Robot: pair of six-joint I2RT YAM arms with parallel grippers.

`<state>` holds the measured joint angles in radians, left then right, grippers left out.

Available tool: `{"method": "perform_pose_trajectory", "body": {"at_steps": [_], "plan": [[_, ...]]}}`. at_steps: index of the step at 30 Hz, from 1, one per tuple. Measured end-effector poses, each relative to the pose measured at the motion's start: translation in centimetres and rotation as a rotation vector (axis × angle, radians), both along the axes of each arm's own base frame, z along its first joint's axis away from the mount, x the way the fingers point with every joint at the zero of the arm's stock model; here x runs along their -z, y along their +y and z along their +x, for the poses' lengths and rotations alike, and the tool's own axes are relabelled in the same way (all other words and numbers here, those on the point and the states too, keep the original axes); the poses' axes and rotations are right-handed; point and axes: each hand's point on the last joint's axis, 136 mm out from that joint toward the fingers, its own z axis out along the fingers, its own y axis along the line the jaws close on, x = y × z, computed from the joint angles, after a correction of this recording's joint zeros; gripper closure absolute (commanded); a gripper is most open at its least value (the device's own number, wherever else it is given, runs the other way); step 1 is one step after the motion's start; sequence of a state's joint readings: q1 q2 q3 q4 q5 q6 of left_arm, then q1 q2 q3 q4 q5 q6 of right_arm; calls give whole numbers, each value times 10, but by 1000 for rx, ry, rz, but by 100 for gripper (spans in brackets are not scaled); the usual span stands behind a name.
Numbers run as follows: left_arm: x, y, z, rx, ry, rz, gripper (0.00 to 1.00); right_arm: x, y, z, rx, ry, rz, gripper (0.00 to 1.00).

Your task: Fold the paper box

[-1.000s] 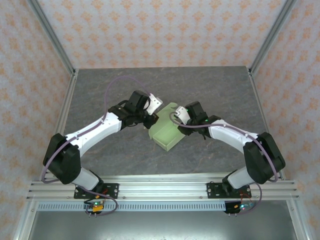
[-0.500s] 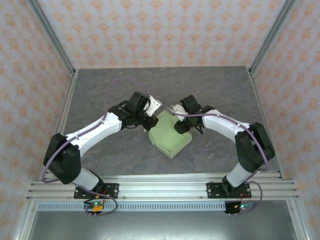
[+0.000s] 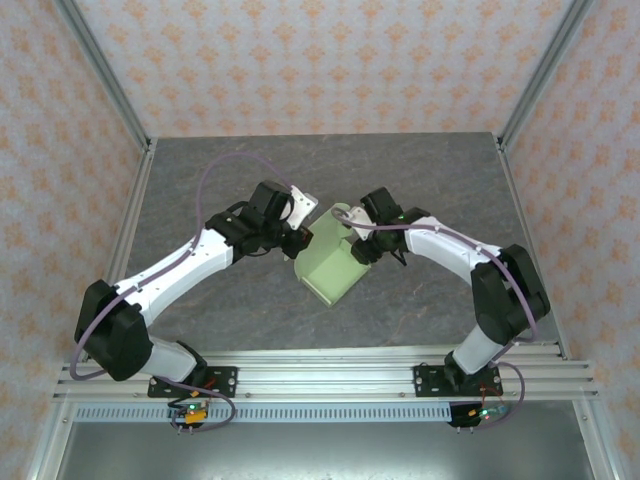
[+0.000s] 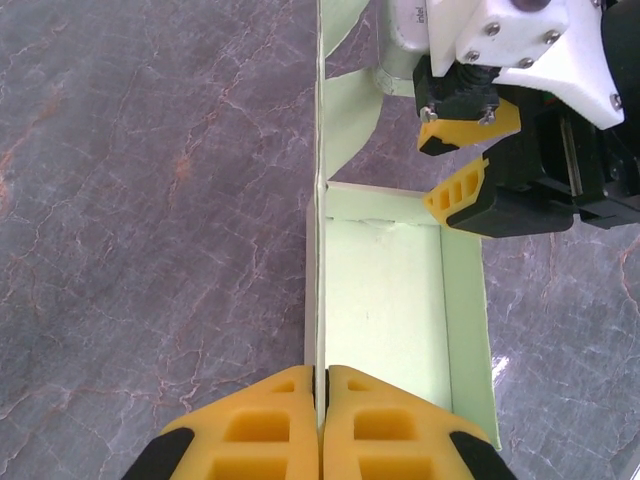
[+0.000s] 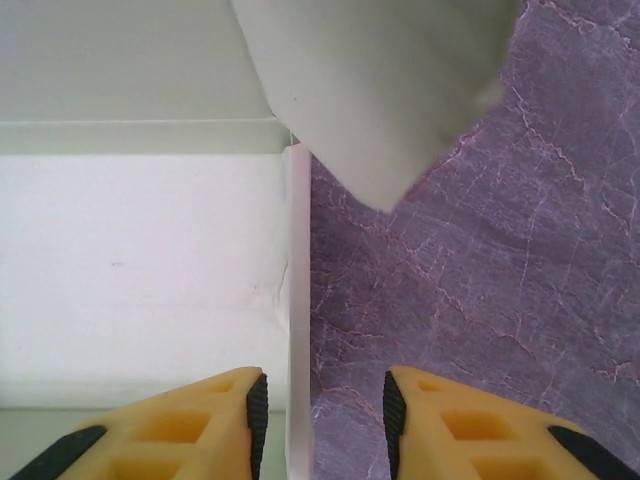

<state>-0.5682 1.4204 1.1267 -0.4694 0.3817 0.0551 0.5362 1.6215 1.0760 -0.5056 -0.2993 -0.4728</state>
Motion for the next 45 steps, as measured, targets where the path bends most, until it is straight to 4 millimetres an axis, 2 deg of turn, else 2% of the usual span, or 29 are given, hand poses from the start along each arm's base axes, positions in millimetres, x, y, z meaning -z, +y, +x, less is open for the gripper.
{"method": "perform_pose_trajectory", "body": {"at_steps": [4,8,14,24,31,38,45], "plan": [[9,-1,2,-4,22,10,100,5,1,1,0,-10,14,61],[20,-5,7,-7,44,13,100,2,3,5,6,-13,53,61],[20,-11,15,-42,51,-24,100,4,-6,12,36,-5,59,62],[17,-17,19,-112,101,-101,100,21,-7,7,24,47,43,65],[17,-25,26,-173,185,-217,99,21,-8,11,-18,12,18,60],[19,-37,26,-214,287,-366,100,25,-8,12,-75,-44,9,59],[21,-32,33,-291,377,-506,100,20,-8,17,-108,-94,1,56]]}}
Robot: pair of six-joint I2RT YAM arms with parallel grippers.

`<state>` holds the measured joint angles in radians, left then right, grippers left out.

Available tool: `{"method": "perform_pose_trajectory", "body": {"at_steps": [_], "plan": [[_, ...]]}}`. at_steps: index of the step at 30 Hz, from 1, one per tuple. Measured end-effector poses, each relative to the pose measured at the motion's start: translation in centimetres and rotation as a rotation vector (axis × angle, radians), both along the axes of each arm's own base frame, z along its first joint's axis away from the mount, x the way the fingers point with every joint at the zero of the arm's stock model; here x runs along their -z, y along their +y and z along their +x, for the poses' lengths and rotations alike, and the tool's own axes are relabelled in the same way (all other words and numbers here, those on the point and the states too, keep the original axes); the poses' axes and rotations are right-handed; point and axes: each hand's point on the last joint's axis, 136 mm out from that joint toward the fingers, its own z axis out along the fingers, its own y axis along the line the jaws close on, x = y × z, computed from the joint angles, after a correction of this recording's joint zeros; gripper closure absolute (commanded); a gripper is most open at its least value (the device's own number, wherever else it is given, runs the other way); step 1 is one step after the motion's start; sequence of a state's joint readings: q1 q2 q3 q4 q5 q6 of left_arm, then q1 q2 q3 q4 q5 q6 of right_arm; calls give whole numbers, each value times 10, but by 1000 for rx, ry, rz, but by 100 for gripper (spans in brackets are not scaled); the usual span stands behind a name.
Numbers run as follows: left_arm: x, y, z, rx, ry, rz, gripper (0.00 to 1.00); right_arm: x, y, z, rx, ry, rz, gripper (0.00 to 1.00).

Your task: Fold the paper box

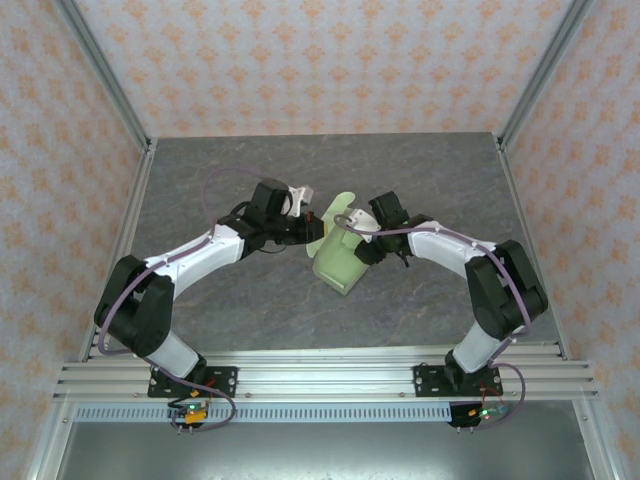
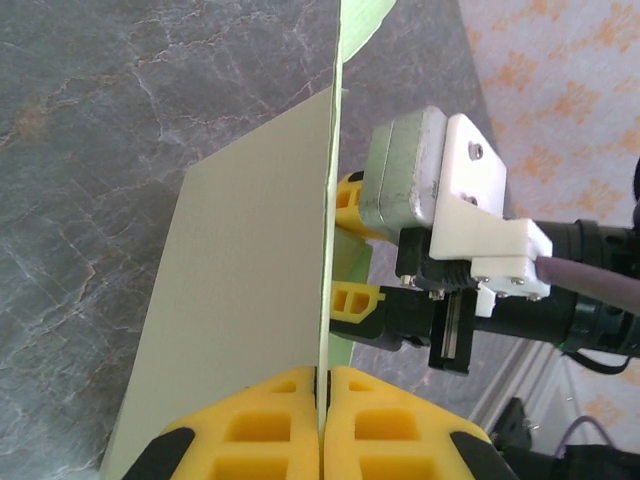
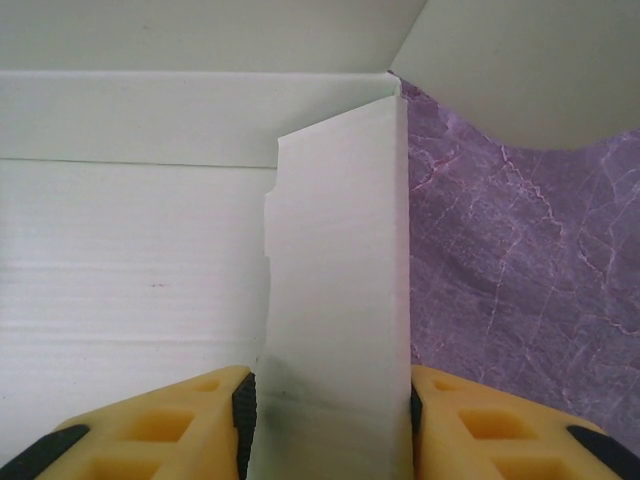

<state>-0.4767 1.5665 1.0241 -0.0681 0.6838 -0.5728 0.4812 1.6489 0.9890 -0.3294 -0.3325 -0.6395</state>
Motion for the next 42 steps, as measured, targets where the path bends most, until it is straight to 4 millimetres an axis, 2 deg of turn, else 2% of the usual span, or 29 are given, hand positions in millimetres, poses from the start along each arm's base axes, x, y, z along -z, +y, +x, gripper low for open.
{"method": "perform_pose_trajectory", "body": {"at_steps": [5,12,18,26,29,33,39,42], "plan": [[1,-5,0,1,37,-55,99,-1,-1,2,-10,-13,-9,56],[4,-4,1,11,18,-39,99,-15,-1,11,-27,-14,17,46],[6,1,1,39,-20,29,99,-28,6,21,-35,79,121,47],[2,2,1,62,-52,57,94,-4,3,21,15,198,131,59],[1,4,2,58,-64,67,82,0,1,21,35,202,125,71],[2,9,2,32,-72,80,63,5,0,20,47,184,130,75],[-2,21,-12,-5,-94,75,50,8,-7,20,82,126,128,82],[-8,30,-20,-46,-110,59,35,8,-12,16,103,80,118,82]]}}
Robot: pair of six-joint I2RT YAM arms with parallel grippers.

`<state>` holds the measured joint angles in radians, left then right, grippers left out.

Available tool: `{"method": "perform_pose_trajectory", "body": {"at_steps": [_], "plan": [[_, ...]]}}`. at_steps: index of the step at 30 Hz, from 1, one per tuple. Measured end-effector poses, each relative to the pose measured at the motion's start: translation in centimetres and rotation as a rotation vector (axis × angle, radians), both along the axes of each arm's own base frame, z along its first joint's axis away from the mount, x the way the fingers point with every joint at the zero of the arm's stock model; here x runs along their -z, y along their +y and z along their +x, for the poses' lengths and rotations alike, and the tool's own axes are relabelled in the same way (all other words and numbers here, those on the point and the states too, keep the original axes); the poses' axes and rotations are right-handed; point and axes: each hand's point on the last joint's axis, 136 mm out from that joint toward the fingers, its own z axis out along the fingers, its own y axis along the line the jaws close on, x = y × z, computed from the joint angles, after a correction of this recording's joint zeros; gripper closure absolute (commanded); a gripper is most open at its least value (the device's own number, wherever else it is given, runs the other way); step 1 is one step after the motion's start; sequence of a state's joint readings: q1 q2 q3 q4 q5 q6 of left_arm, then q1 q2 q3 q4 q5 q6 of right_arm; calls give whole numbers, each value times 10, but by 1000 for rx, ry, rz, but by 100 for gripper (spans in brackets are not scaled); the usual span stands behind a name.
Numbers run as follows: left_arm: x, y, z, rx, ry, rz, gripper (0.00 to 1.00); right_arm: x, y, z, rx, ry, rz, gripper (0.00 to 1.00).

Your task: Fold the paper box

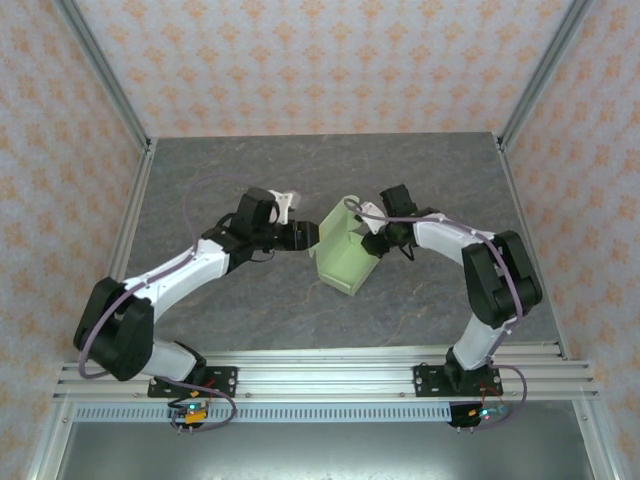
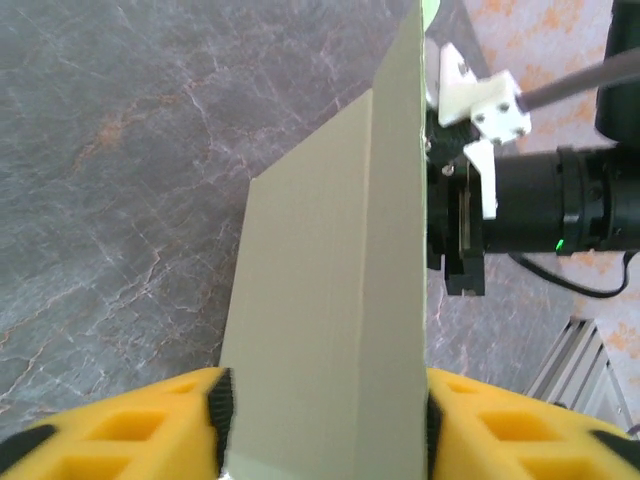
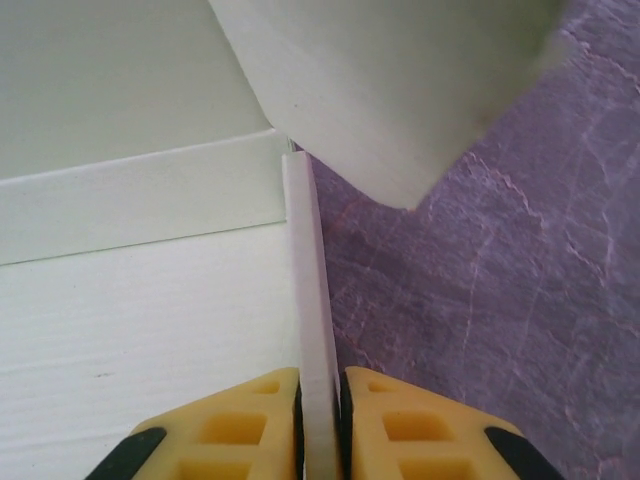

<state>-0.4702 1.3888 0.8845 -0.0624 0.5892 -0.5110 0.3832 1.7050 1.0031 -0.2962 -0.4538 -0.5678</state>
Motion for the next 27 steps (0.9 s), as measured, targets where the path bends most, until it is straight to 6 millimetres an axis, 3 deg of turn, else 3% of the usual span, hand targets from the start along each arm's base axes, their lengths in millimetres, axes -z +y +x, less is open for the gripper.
{"method": "perform_pose_trajectory", "body": {"at_steps": [1,3,7,12,17,27], "plan": [[-1,3,-4,-14,-3,-7,31,0,-2,-1,9,-15,-4,83],[-2,11,-12,-41,-14,-21,0,-2,-8,-6,39,-54,-17,86],[6,28,-29,-115,-22,-48,0,-15,-24,-9,133,-161,-19,86],[16,45,-41,-189,-34,-76,0,-64,-34,-1,274,-365,112,88],[4,33,-34,-179,-65,-159,0,-113,-38,8,406,-536,305,89],[-26,-13,-44,-38,-156,-286,0,-152,-34,15,547,-575,603,90]]}}
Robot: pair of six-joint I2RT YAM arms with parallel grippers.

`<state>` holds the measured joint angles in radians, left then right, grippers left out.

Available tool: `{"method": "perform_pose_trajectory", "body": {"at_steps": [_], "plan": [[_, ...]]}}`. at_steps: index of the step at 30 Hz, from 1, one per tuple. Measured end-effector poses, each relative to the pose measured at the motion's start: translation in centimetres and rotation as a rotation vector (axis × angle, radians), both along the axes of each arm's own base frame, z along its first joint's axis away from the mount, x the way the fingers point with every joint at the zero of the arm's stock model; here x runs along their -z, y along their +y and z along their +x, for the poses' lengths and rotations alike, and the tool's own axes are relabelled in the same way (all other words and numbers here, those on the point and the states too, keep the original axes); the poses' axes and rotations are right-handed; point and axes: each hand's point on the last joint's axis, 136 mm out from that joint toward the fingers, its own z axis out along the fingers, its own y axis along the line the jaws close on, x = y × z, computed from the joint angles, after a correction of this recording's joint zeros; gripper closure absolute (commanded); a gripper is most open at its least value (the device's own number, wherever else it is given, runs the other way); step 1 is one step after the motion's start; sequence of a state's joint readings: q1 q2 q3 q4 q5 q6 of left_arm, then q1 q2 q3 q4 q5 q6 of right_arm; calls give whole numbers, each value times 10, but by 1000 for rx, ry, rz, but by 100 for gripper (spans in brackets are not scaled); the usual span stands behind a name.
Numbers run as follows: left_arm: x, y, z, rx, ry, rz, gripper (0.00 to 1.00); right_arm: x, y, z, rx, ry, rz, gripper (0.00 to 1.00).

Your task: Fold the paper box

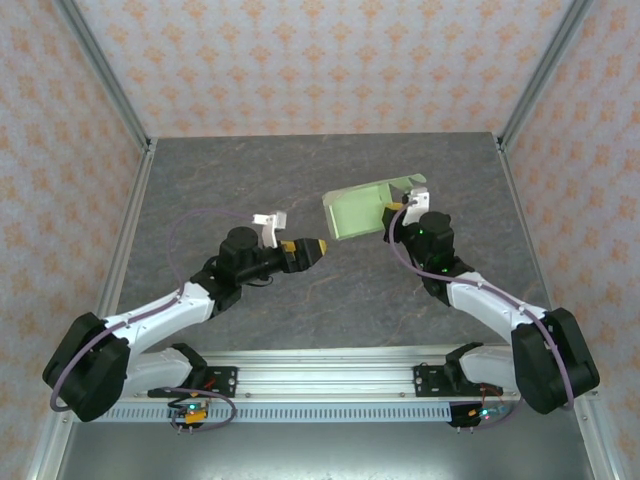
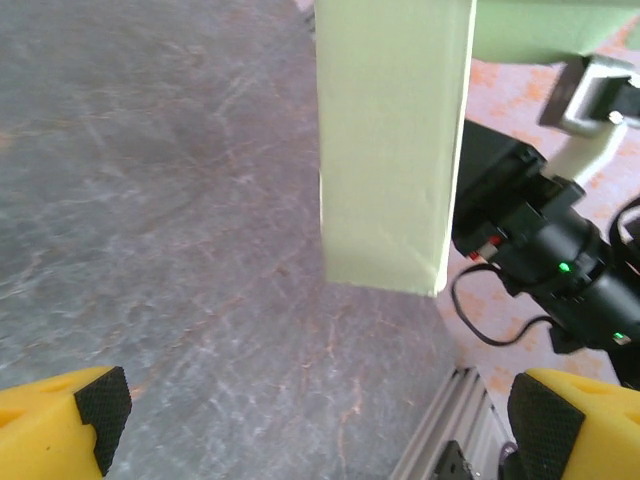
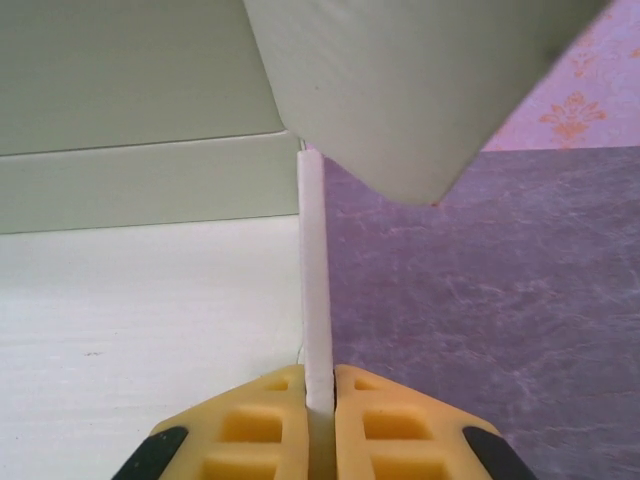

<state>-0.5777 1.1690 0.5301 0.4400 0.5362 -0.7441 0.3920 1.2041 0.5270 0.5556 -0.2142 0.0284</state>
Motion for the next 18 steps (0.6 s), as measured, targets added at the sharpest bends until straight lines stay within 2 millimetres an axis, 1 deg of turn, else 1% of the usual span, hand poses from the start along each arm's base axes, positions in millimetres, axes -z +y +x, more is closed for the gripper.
{"method": "perform_pose_trajectory", "body": {"at_steps": [2,6,9,14,16,18], "plan": [[-7,-4,0,13,-26,-21,0,-7,3,0,-9,-7,52,90],[-17,-7,2,21,-60,-53,0,-10,10,-1,-35,1,113,90],[-26,-9,1,36,-88,-76,0,-7,15,-2,-55,17,130,90],[-38,-12,5,37,-112,-91,1,6,31,-8,-110,53,128,90],[-40,-14,8,36,-114,-94,7,8,36,-11,-127,60,126,90],[-41,-15,11,30,-112,-94,19,10,41,-13,-142,65,124,90]]}}
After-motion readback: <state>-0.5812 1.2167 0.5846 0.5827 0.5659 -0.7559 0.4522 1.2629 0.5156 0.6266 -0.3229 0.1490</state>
